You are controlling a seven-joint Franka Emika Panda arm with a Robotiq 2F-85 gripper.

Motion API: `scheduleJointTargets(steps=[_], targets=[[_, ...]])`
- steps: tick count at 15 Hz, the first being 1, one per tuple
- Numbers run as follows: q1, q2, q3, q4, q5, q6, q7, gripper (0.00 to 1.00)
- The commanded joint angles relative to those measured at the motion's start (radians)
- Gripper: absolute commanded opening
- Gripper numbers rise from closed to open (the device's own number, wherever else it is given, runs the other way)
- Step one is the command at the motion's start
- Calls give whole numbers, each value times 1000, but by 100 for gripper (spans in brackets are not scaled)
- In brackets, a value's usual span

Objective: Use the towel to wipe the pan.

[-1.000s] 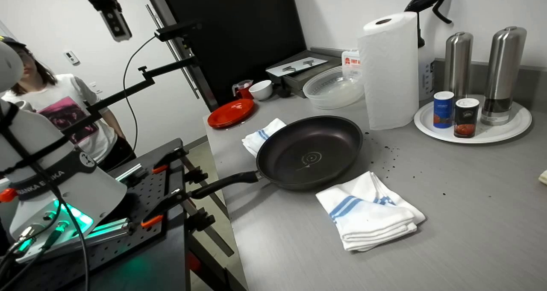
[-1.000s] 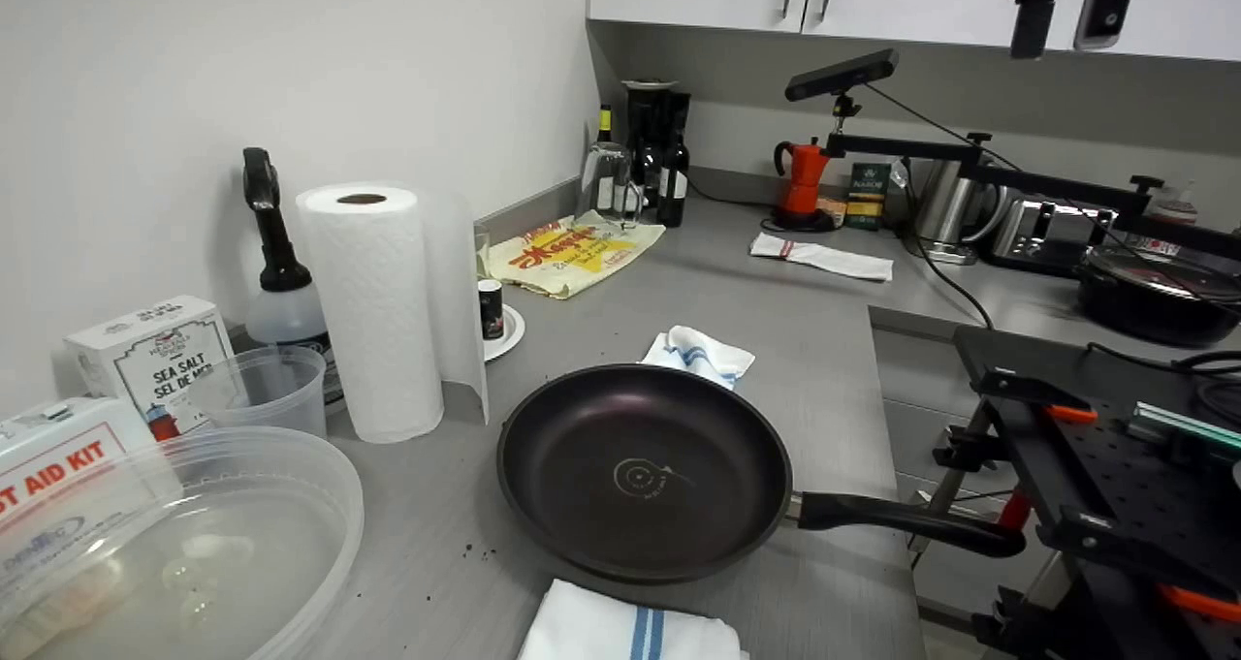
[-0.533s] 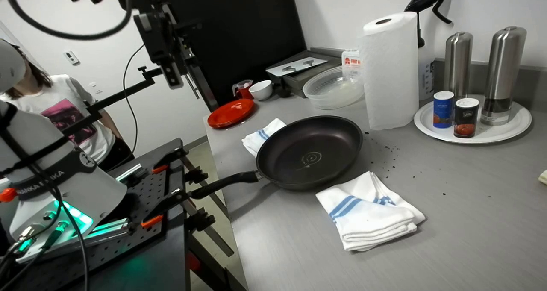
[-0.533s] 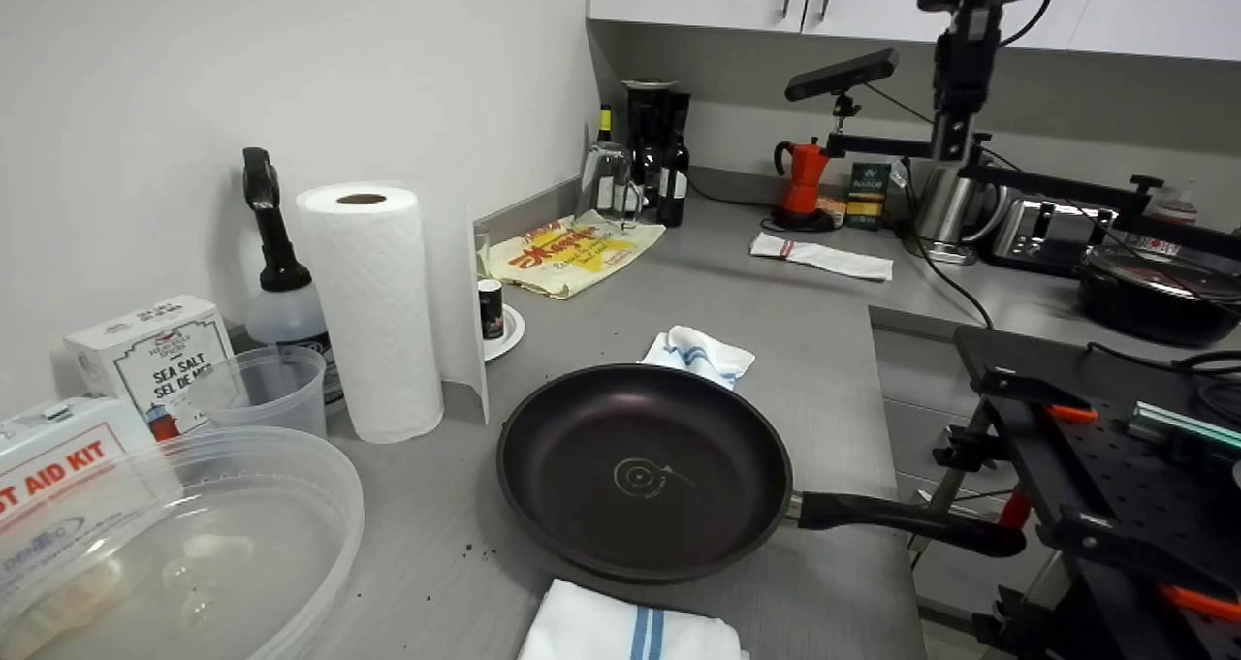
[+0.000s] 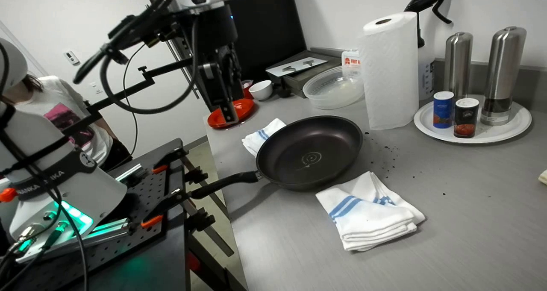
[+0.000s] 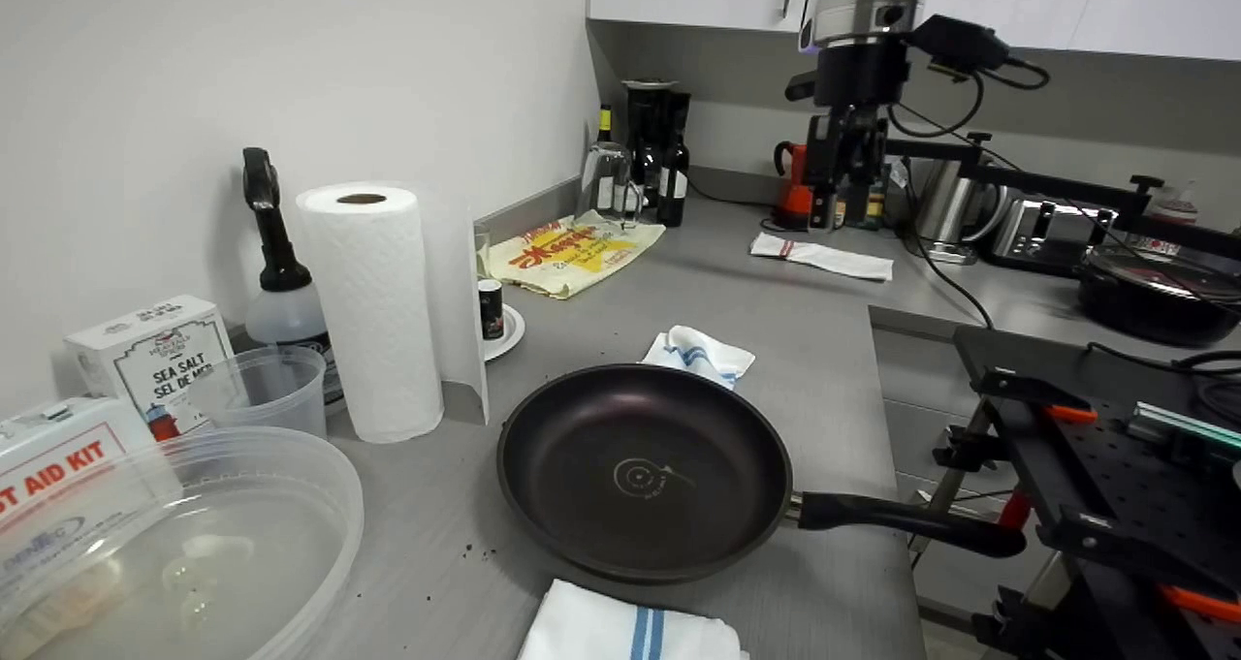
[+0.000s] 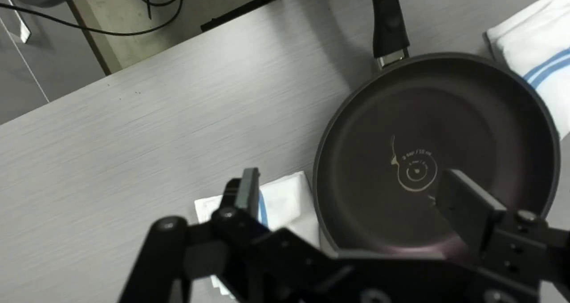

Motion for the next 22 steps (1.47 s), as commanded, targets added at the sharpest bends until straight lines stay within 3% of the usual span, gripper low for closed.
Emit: scheduleJointTargets(steps=[1,4,11,22], targets=[[-23,193,-12,159,101,39,-4,100],[-55,310,-10,273,159,64,-3,100],[-116,537,-13,491,174,150,63,100],[-106,767,-15,597,171,305,216,100]])
